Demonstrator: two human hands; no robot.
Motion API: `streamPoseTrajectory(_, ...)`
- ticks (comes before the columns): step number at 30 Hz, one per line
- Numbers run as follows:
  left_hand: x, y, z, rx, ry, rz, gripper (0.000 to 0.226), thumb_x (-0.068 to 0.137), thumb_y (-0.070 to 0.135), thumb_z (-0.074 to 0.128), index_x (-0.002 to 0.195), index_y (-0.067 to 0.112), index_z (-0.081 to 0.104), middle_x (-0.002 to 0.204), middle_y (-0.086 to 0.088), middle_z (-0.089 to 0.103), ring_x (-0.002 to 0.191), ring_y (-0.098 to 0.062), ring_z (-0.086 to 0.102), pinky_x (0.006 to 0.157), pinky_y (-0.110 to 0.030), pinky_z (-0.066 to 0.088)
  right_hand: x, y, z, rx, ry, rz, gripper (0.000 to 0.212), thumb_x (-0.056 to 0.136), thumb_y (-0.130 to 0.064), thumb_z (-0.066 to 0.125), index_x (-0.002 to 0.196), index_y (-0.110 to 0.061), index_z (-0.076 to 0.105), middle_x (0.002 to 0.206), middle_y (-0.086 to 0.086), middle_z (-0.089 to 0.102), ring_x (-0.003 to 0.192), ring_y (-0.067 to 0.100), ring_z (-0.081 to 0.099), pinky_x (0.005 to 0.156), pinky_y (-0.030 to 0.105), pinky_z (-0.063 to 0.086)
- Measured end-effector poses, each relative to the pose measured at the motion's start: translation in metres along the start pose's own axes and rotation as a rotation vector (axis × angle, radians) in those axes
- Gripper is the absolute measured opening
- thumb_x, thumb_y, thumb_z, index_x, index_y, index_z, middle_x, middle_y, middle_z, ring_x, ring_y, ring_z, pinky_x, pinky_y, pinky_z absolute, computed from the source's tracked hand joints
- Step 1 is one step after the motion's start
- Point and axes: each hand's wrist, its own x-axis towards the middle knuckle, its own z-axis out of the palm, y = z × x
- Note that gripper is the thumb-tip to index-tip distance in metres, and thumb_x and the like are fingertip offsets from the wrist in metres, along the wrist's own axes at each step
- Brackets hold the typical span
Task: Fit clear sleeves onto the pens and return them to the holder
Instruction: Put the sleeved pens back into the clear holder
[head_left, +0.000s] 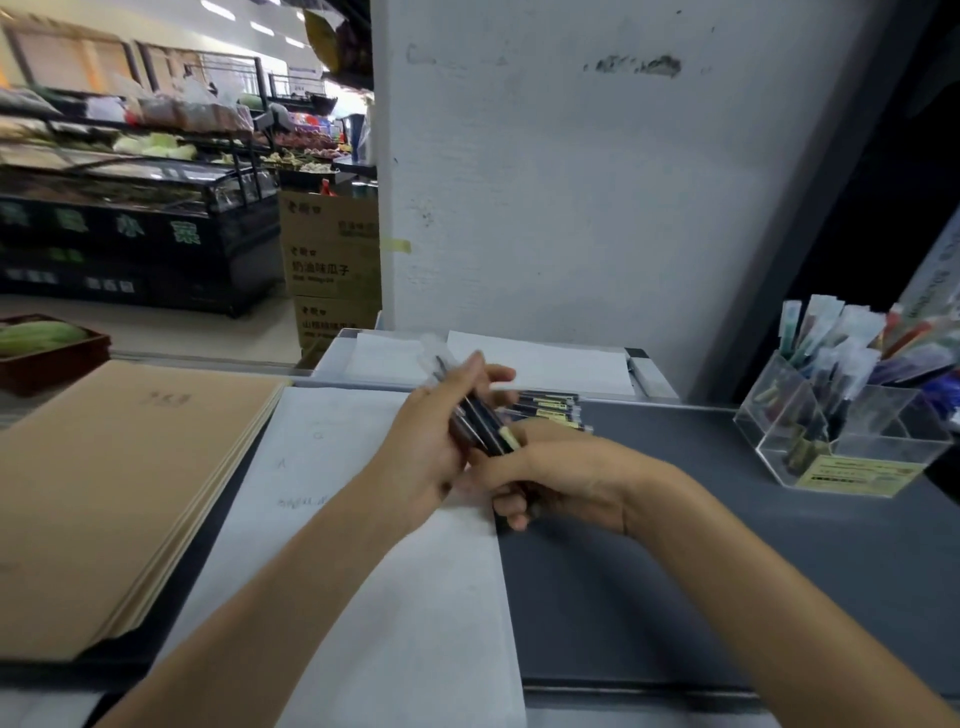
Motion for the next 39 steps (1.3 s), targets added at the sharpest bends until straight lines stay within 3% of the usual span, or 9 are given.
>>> streamPoseTrajectory(4,0.003,0.006,-0.007,-0.412,0.051,0.001,0.033,0.103,0.038,0.060,0.081,0.013,0.056,0.090,-0.010,0.072,0.091,-0.025,0.075,0.087,-0.045,0.063,-0.006,0.005,-0.008,0.005,0.049,0.032,0.016,0.094,-0.021,0.077,0.091,-0.009,0.066,0.072,0.006,0.059,0.059,0.018,0.056,0.059,0.031,0.056)
streamPoseTrajectory(7,0.007,0.007,-0.015,-0.512,0.085,0.067,0.037,0.105,0.040,0.056,0.077,0.015,0.049,0.067,-0.001,0.053,0.068,-0.016,0.067,0.084,-0.043,0.062,-0.008,0.008,-0.008,0.149,0.110,0.078,0.040,0.096,-0.030,0.074,0.119,0.003,0.069,0.082,0.012,0.068,0.063,0.022,0.063,0.064,0.035,0.060)
streamPoseTrajectory(11,0.009,0.016,-0.024,-0.616,0.134,0.118,0.041,0.106,0.044,0.052,0.074,0.019,0.046,0.059,0.006,0.031,0.050,-0.009,0.035,0.062,-0.026,0.050,-0.008,0.012,0.008,0.353,0.453,-0.001,0.052,0.091,-0.056,0.071,0.104,-0.006,0.075,0.088,0.017,0.076,0.073,0.028,0.073,0.072,0.040,0.063)
streamPoseTrajectory(16,0.007,0.017,-0.019,-0.647,0.096,0.054,0.046,0.107,0.041,0.053,0.069,0.017,0.043,0.059,0.006,0.028,0.050,-0.009,0.027,0.057,-0.023,0.039,0.015,0.007,0.046,0.565,0.909,-0.236,0.052,0.090,-0.068,0.056,0.096,-0.019,0.073,0.087,0.003,0.073,0.080,0.018,0.070,0.079,0.037,0.060)
streamPoseTrajectory(24,0.002,0.009,-0.010,-0.535,0.011,-0.119,0.031,0.106,0.029,0.054,0.079,0.016,0.047,0.071,0.005,0.044,0.064,-0.010,0.051,0.077,-0.026,0.057,0.054,-0.017,0.073,0.646,1.031,-0.437,0.042,0.107,-0.055,0.036,0.112,-0.024,0.065,0.112,-0.001,0.061,0.112,0.019,0.063,0.098,0.037,0.051)
streamPoseTrajectory(27,0.005,0.011,-0.016,-0.555,0.104,-0.075,0.032,0.110,0.027,0.049,0.081,0.014,0.048,0.069,0.001,0.049,0.067,-0.014,0.057,0.092,-0.030,0.052,0.048,-0.013,0.051,0.513,1.076,-0.433,0.039,0.108,-0.046,0.039,0.099,-0.021,0.068,0.097,-0.005,0.062,0.093,0.010,0.061,0.088,0.033,0.052)
streamPoseTrajectory(30,0.008,0.013,-0.023,-0.610,0.230,-0.016,0.033,0.111,0.028,0.048,0.083,0.011,0.051,0.067,-0.003,0.053,0.078,-0.019,0.057,0.083,-0.037,0.061,0.024,0.003,0.012,0.121,1.061,-0.414,0.017,0.101,-0.031,0.059,0.090,-0.023,0.069,0.079,-0.014,0.066,0.070,0.000,0.058,0.069,0.019,0.046)
streamPoseTrajectory(34,0.010,0.011,-0.023,-0.735,0.285,-0.014,0.036,0.108,0.032,0.055,0.080,0.010,0.052,0.063,-0.003,0.054,0.058,-0.015,0.056,0.072,-0.040,0.064,-0.001,0.029,-0.030,-0.627,0.877,-0.245,0.014,0.089,-0.019,0.068,0.099,-0.029,0.071,0.092,-0.012,0.069,0.081,0.005,0.063,0.080,0.031,0.055)
streamPoseTrajectory(39,0.009,0.011,-0.024,-0.624,0.263,-0.035,0.042,0.106,0.036,0.057,0.071,0.016,0.047,0.056,0.006,0.036,0.043,-0.007,0.036,0.047,-0.018,0.041,-0.004,0.035,-0.032,-1.103,0.700,-0.173,0.029,0.090,-0.019,0.064,0.118,-0.023,0.069,0.110,-0.003,0.064,0.100,0.021,0.062,0.093,0.040,0.052)
